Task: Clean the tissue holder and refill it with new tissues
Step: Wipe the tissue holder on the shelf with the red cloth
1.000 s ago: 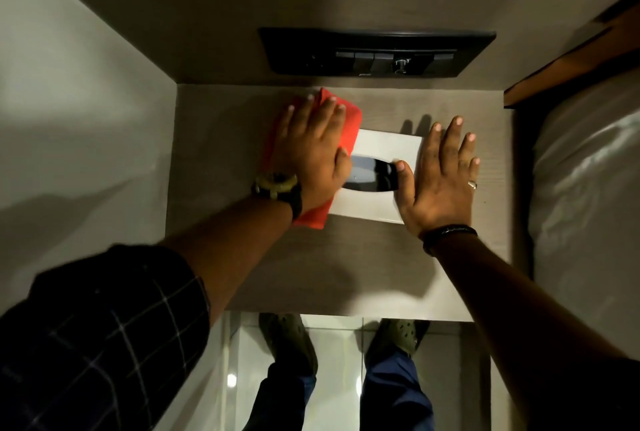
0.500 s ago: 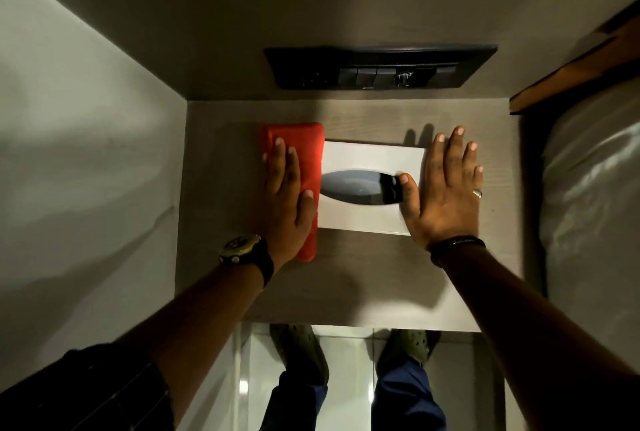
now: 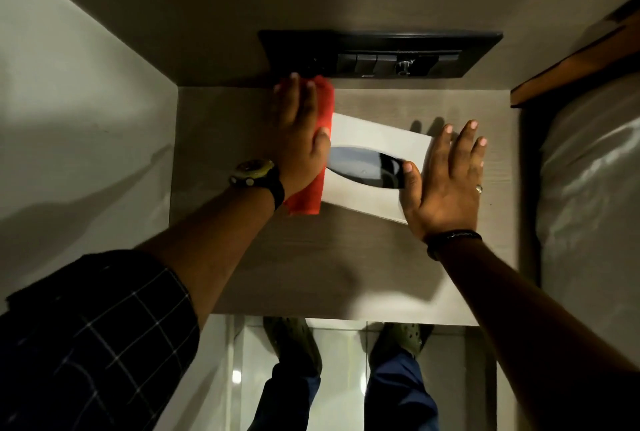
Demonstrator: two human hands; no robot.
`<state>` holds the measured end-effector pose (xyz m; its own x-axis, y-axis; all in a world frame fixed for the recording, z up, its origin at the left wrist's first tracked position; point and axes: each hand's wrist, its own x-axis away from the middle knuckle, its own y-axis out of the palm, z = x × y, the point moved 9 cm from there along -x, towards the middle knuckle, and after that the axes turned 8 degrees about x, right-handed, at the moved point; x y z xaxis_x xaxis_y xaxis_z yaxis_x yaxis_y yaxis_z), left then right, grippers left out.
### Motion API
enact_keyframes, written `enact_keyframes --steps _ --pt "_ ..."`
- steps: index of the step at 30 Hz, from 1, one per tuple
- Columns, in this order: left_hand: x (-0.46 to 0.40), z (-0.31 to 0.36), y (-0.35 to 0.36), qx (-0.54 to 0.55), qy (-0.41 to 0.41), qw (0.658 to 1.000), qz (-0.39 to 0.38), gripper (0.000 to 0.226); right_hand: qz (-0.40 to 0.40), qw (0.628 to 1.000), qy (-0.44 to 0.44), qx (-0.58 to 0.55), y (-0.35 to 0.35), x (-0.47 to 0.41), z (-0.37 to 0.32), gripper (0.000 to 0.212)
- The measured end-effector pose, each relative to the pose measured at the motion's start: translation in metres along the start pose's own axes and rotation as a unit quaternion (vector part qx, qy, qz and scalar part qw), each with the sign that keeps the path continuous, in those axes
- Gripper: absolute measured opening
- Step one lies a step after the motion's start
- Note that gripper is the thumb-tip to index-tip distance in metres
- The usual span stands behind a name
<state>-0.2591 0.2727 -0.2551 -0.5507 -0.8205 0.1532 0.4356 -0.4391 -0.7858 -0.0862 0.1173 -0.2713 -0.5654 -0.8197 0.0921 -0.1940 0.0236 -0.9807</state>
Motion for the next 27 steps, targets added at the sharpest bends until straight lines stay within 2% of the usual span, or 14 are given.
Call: enact_keyframes --steps 2,5,9,13,18,23,27 --pt "0.003 0.014 0.008 -0.090 0.070 0.993 -0.026 0.069 0.003 1.000 -0.004 -0.003 0.000 0.000 0.000 0.074" --pt "0.024 0.031 0.021 -0.158 0.124 0.979 -0.043 0.066 0.004 1.000 -0.002 -0.012 -0.002 0.001 0.000 0.074" --pt "0.077 0.048 0.043 -0.186 0.187 0.962 -0.076 0.059 0.012 1.000 -0.009 -0.025 -0.005 0.002 -0.003 0.073" --pt "0.085 0.037 0.040 -0.190 0.231 0.946 -0.127 0.057 0.018 0.999 -0.015 -0.035 -0.005 0.002 -0.003 0.073" --pt "0.077 0.015 0.018 -0.197 0.216 0.946 -0.137 0.058 0.015 0.999 -0.009 -0.033 -0.006 0.001 -0.003 0.074" --pt "0.081 0.034 0.028 -0.169 0.148 0.969 -0.103 0.060 0.022 0.999 -0.009 -0.027 -0.003 0.000 -0.001 0.073" --pt "0.085 0.071 0.055 -0.162 0.180 0.962 -0.123 0.059 0.013 0.999 -0.011 -0.038 -0.002 0.001 -0.003 0.072"
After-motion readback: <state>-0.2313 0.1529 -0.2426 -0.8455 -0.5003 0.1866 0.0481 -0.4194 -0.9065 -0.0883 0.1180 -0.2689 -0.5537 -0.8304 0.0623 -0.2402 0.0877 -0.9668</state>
